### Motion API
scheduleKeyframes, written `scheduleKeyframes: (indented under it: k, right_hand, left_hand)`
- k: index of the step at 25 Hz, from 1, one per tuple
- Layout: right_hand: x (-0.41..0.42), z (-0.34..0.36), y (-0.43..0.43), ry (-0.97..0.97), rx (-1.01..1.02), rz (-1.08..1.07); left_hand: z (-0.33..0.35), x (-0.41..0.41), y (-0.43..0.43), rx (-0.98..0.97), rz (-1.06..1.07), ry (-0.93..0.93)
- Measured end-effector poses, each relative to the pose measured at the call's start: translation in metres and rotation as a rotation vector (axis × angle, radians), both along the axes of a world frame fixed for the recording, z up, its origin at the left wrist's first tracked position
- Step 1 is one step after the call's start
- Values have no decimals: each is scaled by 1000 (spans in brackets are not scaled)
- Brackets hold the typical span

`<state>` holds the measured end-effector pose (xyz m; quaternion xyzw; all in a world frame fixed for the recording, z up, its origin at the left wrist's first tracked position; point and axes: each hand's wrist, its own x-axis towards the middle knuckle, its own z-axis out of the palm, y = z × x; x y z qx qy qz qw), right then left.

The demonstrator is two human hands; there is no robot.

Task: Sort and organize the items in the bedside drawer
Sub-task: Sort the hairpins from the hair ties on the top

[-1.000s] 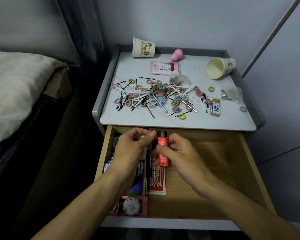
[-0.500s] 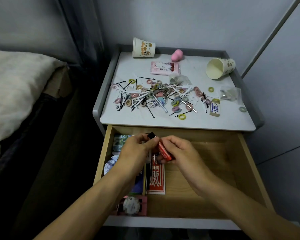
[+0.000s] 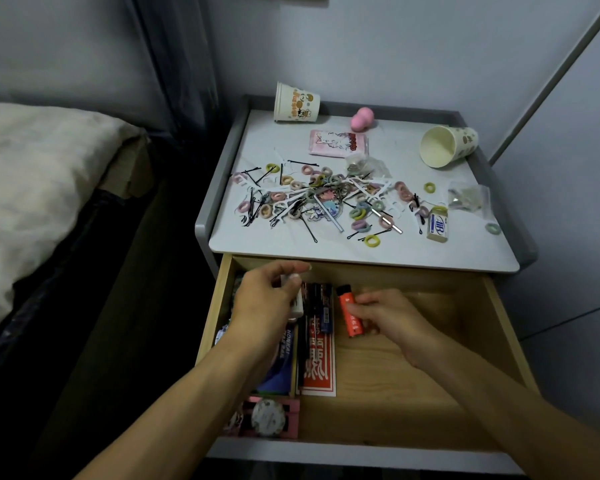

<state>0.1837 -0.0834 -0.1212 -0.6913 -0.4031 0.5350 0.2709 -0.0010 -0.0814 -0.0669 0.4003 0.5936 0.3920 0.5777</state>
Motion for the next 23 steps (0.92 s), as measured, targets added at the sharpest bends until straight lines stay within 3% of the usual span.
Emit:
scheduleKeyframes:
  k: [8,13,18,23]
  right_hand:
    - [-10,-52,30,-75,12,-103]
    - [-10,-55,31,-89,42,-115]
    - [-11,-64,34,-223,90,-114]
    - [-10,-64,33,-191,75,-134]
  left_hand:
    - [-7,-1,6,-77,111,-55]
    - [-12,-2,4,-131,17,-19]
    - [-10,2,2,-81,-19,51]
    - [-5,2,0,-54,-64,81]
